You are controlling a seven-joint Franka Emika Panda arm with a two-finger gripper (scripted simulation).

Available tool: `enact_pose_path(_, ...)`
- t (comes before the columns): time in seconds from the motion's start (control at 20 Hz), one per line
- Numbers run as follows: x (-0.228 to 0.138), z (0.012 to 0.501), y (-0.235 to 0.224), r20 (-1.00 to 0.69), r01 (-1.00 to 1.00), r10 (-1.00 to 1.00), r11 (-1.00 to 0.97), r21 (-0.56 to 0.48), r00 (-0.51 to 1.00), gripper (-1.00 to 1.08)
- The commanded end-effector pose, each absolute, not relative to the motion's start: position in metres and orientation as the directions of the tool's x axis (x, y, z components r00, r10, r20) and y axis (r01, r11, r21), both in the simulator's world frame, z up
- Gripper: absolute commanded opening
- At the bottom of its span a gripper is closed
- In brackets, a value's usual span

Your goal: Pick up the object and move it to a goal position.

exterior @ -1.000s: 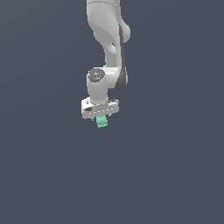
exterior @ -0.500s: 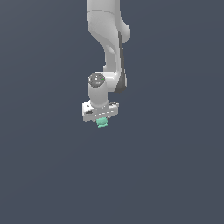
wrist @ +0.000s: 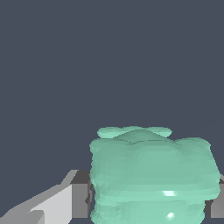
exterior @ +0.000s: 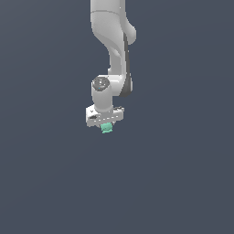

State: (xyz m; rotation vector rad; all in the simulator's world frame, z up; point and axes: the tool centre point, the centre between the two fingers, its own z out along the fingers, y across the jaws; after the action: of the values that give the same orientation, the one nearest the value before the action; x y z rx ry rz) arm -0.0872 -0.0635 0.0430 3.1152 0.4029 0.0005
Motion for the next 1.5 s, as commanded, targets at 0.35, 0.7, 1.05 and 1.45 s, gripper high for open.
enact_pose_path(0.35, -0.066, 0.054, -0.055, 0.064, 0.236, 0.238, -0.971, 0.029, 0.969, -1.00)
enact_pose_path(0.7, -0.025, 0.079, -0.039, 0.192, 0.194, 0.207, -0.977, 0.084, 0.959, -1.00)
enact_pose_path(1.05, 0.017, 0.114, -0.021, 0.336, 0.137, 0.177, -0.981, 0.140, 0.925, -1.00)
enact_pose_path(1.45, 0.055, 0.157, -0.004, 0.476, 0.069, 0.153, -0.979, 0.189, 0.866, -1.00)
